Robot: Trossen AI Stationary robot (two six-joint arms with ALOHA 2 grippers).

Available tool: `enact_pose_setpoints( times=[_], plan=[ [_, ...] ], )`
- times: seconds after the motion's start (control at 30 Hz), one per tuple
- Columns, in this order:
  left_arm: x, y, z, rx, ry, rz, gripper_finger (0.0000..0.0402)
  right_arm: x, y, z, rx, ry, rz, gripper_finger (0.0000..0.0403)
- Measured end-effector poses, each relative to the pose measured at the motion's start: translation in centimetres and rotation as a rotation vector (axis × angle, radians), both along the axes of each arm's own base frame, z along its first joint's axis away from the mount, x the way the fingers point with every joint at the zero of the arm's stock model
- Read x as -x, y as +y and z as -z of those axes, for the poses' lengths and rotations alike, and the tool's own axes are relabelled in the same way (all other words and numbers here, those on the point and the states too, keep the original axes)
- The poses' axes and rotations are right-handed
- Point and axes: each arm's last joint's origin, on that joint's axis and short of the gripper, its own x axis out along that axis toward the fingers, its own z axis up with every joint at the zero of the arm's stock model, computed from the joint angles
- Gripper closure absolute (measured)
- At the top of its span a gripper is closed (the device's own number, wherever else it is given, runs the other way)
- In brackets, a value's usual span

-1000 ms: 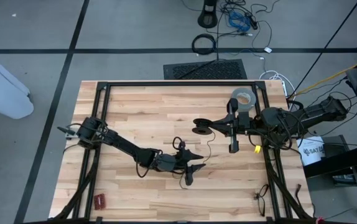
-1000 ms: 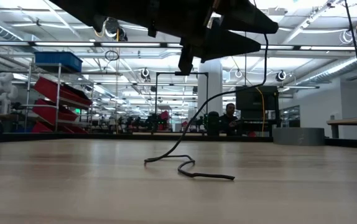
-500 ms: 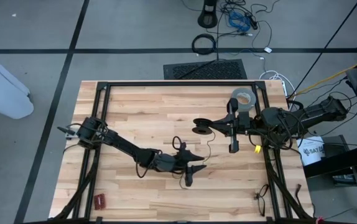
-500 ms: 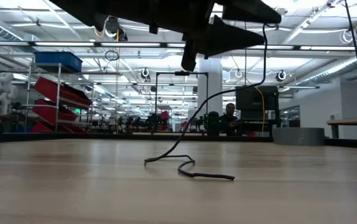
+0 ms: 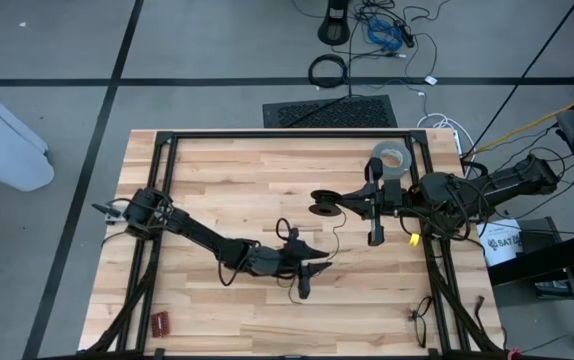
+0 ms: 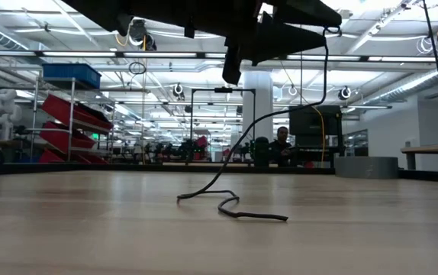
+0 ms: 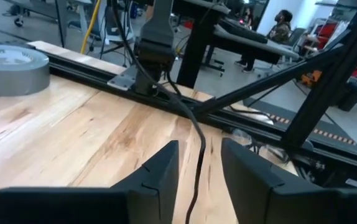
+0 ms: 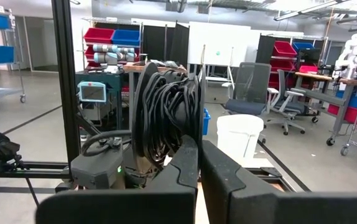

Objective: Coil cords
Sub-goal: Coil the black wire onto the spool

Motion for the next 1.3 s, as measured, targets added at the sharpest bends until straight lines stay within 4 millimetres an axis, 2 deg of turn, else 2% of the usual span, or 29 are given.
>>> enact_pose_setpoints(
  times=[0.37, 0.6, 0.8, 0.97, 1.13, 1.3],
  plan=[
    [0.0, 0.1, 0.4, 0.012, 0.04, 0.011, 0.0323, 0.0, 0.0, -0.1, -0.002, -0.007, 0.0, 0.0403],
    [0.0, 0.2, 0.4, -0.002, 0.038, -0.028, 0.0391, 0.0, 0.0, -0.1, -0.001, -0.006, 0.0, 0.0403],
    [0.4, 0.4, -0.6, -0.066, 0.052, -0.065, 0.0397, 0.0, 0.0, 0.0, 0.0, -0.001, 0.0, 0.0403],
    [2.5, 0.1, -2.4, -0.107, 0.207, -0.1, 0.0399, 0.0, 0.1, 0.1, 0.001, 0.008, -0.005, 0.0403],
    [6.0, 0.2, -4.8, -0.178, 0.368, -0.204, 0.04, 0.0, 0.2, 0.3, -0.002, 0.028, -0.009, 0.0403],
    [8.6, 0.9, -7.2, -0.213, 0.42, -0.262, 0.0401, 0.0, 0.2, 0.3, -0.01, 0.03, -0.01, 0.0403]
  ],
)
